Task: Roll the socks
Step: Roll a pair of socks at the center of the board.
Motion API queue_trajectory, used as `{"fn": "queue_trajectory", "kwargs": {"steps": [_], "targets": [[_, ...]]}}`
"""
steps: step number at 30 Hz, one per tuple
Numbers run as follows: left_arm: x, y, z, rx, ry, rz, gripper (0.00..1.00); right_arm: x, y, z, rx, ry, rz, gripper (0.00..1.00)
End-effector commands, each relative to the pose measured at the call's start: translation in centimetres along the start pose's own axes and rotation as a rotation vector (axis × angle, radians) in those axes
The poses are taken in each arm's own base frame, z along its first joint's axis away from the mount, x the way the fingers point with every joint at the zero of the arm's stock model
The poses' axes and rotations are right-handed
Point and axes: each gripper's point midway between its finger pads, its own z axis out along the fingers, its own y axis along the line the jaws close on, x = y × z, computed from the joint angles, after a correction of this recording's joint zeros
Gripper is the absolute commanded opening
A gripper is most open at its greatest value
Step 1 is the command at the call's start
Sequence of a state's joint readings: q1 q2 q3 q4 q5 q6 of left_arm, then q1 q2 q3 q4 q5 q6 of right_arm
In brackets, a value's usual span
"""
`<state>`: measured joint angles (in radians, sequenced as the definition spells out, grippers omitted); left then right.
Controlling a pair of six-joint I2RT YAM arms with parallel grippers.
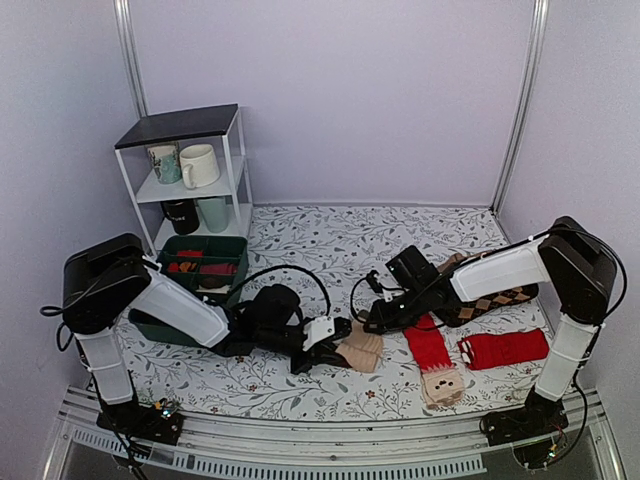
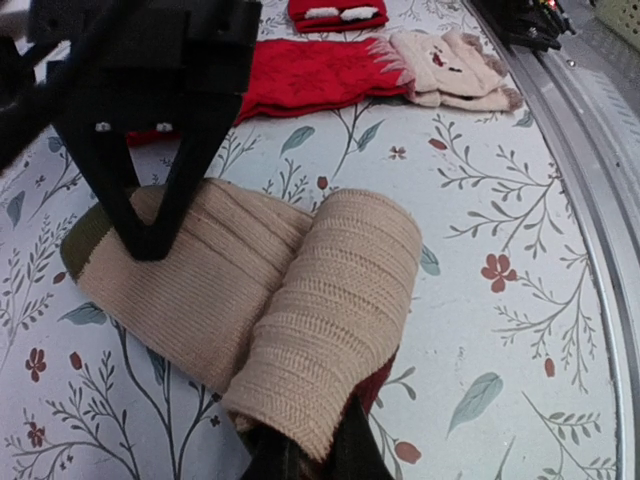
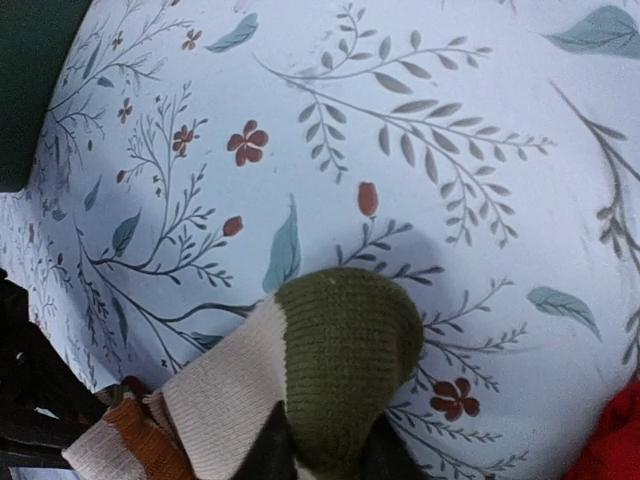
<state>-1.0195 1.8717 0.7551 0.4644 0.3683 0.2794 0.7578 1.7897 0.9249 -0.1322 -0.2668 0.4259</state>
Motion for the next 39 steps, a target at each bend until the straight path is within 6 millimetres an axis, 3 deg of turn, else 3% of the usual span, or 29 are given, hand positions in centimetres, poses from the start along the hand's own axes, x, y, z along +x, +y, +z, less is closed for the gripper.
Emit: {"fn": "queue_trajectory", "kwargs": {"steps": [1, 3, 8, 13, 16, 20, 23, 26, 33, 36, 38, 39], "targets": [[7.0, -0.7, -0.7, -0.04, 0.238, -0.132, 0.0, -0.1, 0.4, 1.8, -0.041, 0.046, -0.017, 0.07], [7.5, 0.5, -1.3, -0.104, 0.26, -0.175, 0.0, -1.9, 0.9, 2.1, -0.04, 0.012, -0.049, 0.0], [8.0, 2.5, -2.5, -0.216, 0.3, -0.248, 0.0, -6.0, 1.0, 3.3, -0.053, -0.059, -0.11, 0.0], [7.8, 3.7, -3.4, -0.3, 0.313, -0.301, 0.0, -9.0, 2.4, 4.6, -0.124, -0.084, -0.168, 0.0], [7.8, 4.0, -3.1, -0.303, 0.328, -0.326, 0.0, -9.0, 2.4, 5.7, -0.139, -0.054, -0.178, 0.0], [8.8, 3.5, -2.4, -0.259, 0.363, -0.348, 0.0, -8.3, 2.4, 5.8, -0.154, -0.03, -0.177, 0.18], [9.6, 2.9, -2.0, -0.205, 0.387, -0.375, 0.0, -8.8, 2.7, 4.3, -0.147, -0.083, -0.195, 0.42], [10.5, 2.5, -2.0, -0.167, 0.405, -0.411, 0.0, -9.8, 2.8, 1.8, -0.111, -0.166, -0.218, 0.53], [12.1, 2.2, -2.6, -0.1, 0.418, -0.521, 0.0, -11.9, 3.6, -4.8, -0.047, -0.382, -0.296, 0.62], [12.6, 2.0, -2.5, -0.082, 0.435, -0.539, 0.0, -11.7, 3.9, -7.5, -0.038, -0.463, -0.345, 0.66], [12.3, 2.0, -2.4, -0.071, 0.432, -0.542, 0.0, -10.7, 4.8, -8.5, -0.089, -0.476, -0.405, 0.67], [13.4, 1.6, -2.0, -0.06, 0.463, -0.555, 0.0, -9.6, 5.6, -8.6, -0.142, -0.456, -0.439, 0.68]]}}
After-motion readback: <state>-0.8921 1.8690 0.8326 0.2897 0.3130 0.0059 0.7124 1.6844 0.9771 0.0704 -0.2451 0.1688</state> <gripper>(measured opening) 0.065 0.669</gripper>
